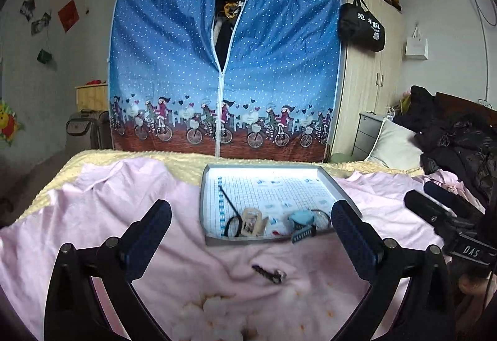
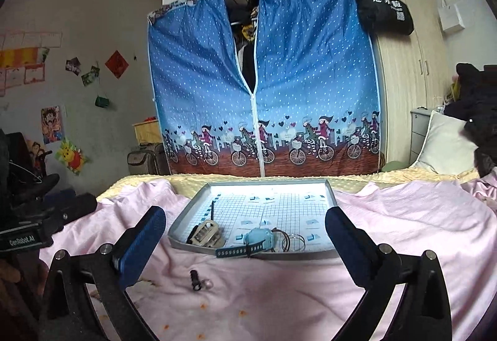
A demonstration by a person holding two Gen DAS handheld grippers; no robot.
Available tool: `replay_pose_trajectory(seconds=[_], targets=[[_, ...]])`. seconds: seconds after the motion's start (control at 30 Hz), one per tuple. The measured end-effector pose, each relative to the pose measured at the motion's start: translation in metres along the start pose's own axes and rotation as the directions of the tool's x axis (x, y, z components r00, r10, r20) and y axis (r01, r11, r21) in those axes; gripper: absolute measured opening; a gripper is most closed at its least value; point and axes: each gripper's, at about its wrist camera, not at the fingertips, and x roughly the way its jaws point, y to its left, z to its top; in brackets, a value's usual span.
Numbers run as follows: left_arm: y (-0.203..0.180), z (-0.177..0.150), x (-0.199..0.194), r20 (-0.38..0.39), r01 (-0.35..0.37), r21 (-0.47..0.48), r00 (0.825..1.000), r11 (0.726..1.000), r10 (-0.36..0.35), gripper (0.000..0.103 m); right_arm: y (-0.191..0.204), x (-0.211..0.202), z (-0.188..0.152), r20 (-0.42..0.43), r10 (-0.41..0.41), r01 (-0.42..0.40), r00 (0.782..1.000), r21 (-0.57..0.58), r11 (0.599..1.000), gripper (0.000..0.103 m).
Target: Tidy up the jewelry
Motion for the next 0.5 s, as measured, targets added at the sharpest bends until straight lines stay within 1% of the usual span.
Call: replay_pose_trajectory(seconds=[0.13,0.33,0.43,0.5], targets=[[-0.002,-0.011,-0.021,0.000,-0.028,-0.016,1.000,0.999,0.028,0.101,0.006,-0.025,-0.007,0.015,-0.010,0.010,1.000,-0.002,1.000,0.103],[-0.001,-0.025,-0.049,-0.004,-0.055,-0.071,0.998,0.996,0.055,0.101,0.014,-0.053,-0.021,0.001,-0.020,0.020,1.000,-0.021,1.000,0.103],[0.000,-0.031,-0.059,-0.013,-0.093,-0.075,0.996,0.993,0.092,0.101,0.015,-0.062,-0.029,-0.026,-0.030,0.030,0.999,-0.010,1.000,0.103],[0.001,-0.036,-0.064,-0.025,-0.130,-0.078,0.991,0.988,0.129,0.101,0.016,-0.068,-0.035,-0.046,-0.036,0.035,0.998,-0.002,0.999,0.103]])
